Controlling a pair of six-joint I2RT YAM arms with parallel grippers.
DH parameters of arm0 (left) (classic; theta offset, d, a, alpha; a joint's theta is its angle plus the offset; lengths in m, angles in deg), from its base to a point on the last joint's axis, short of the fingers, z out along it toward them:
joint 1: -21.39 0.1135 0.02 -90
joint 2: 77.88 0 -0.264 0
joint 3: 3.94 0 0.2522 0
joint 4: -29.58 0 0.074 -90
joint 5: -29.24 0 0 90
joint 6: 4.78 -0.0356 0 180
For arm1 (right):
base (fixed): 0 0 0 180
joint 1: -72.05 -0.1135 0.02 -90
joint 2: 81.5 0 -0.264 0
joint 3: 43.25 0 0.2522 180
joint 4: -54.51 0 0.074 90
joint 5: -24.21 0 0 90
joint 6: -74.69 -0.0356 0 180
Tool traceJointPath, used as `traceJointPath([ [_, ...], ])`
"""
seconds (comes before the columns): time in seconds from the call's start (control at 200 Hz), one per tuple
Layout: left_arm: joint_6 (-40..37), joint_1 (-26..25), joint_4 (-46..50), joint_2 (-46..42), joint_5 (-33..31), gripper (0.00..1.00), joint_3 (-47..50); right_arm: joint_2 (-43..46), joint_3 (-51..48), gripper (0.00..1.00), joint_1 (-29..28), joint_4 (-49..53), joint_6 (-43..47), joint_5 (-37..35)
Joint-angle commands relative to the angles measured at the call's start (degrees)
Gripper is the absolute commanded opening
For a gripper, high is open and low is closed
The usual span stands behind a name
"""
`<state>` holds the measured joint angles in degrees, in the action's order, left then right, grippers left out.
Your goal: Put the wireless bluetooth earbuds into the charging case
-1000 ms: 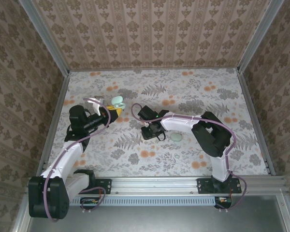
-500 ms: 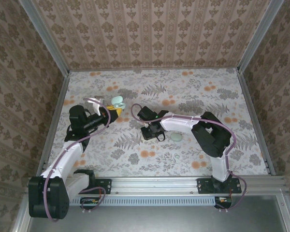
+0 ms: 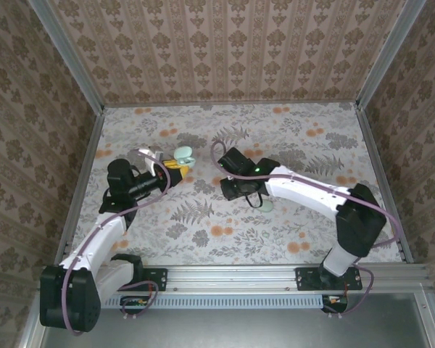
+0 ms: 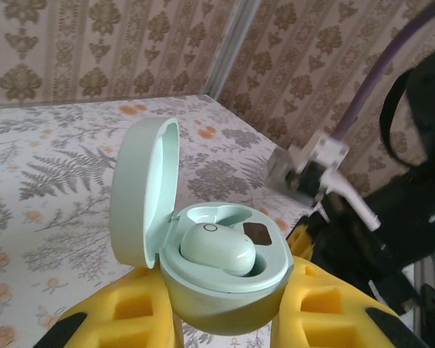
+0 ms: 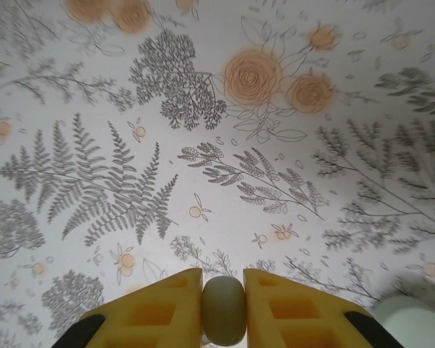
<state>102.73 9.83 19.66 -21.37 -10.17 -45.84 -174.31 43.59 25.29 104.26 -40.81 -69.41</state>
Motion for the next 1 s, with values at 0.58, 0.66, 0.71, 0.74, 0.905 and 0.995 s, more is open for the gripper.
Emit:
traceJointPath([
  [0.58,-5.16,-10.25,-5.92,3.18,2.94,0.13,-1.39,11.12,12.03,0.17,-1.85,10.51,5.40,-1.96],
  [0.66,-5.30,-10.84,-6.41,3.34,2.61,0.13,-1.30,9.90,13.62,0.17,-1.99,10.51,6.47,-1.75],
  [0.71,-5.28,-11.23,-6.89,3.34,2.41,0.13,-1.05,9.21,14.34,0.17,-1.99,10.46,7.07,-1.75],
  [0.74,-5.21,-11.60,-7.17,3.30,2.31,0.13,-0.84,8.68,15.02,0.17,-1.94,10.60,7.36,-1.76],
  [0.905,-5.13,-12.53,-7.78,3.17,1.72,0.13,-0.34,6.43,18.53,0.17,-2.00,11.47,8.49,-0.70],
  [0.995,-5.19,-12.84,-7.95,2.99,1.88,0.13,-0.25,5.47,19.95,0.17,-1.98,11.78,9.27,-0.21],
])
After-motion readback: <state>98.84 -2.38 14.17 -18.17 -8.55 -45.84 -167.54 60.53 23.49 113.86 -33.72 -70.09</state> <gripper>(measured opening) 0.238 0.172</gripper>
